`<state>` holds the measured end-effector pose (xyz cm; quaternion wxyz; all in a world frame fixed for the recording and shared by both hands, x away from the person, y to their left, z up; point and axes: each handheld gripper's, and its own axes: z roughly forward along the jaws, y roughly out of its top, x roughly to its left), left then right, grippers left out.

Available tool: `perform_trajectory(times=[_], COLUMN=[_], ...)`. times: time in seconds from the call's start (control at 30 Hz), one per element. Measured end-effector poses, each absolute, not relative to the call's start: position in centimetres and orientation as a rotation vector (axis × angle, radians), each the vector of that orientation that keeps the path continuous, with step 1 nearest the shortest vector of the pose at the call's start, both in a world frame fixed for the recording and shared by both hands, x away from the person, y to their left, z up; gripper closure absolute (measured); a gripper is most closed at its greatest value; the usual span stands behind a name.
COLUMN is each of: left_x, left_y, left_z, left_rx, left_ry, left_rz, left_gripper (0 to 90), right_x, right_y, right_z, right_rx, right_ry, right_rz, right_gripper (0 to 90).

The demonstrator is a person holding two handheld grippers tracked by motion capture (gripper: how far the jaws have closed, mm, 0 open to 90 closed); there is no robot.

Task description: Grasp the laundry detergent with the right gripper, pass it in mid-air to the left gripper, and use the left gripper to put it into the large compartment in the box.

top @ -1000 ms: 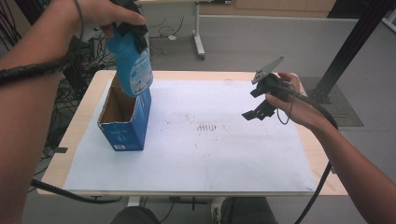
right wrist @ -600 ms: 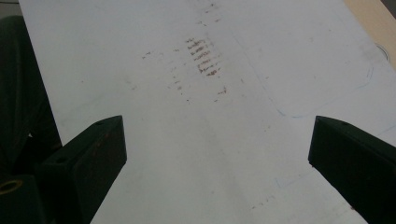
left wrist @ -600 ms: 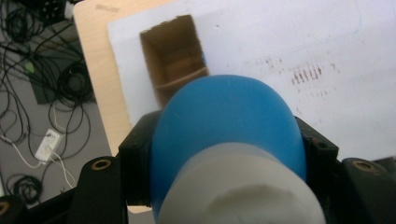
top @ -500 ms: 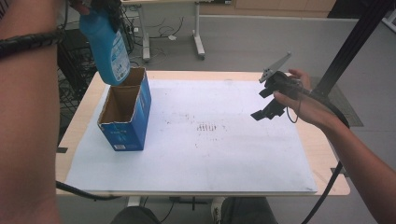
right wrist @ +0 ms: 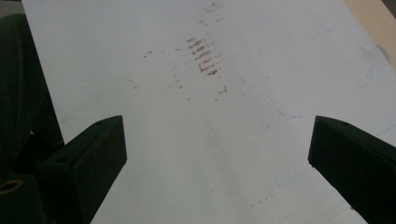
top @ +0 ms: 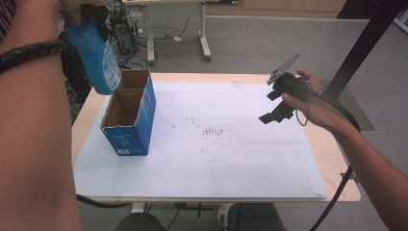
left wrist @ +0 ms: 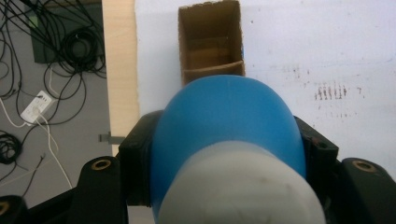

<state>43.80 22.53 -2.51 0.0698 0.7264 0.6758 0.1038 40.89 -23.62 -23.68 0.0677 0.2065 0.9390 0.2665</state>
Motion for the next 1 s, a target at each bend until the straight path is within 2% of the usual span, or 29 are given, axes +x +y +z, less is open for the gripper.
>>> perform_trajectory(times=[1.0], left_x=[45.3], left_y=[22.7], left_z=[-11.0], left_rx=[2.173], left_ry=[2.052], left_rz=[0.275], left_gripper=[37.5], right_x=[40.8], right_y=[-22.4], right_z=[-23.6], right_rx=[0.565], right_ry=[2.846], right_rz=[0.793], right_gripper=[4.4])
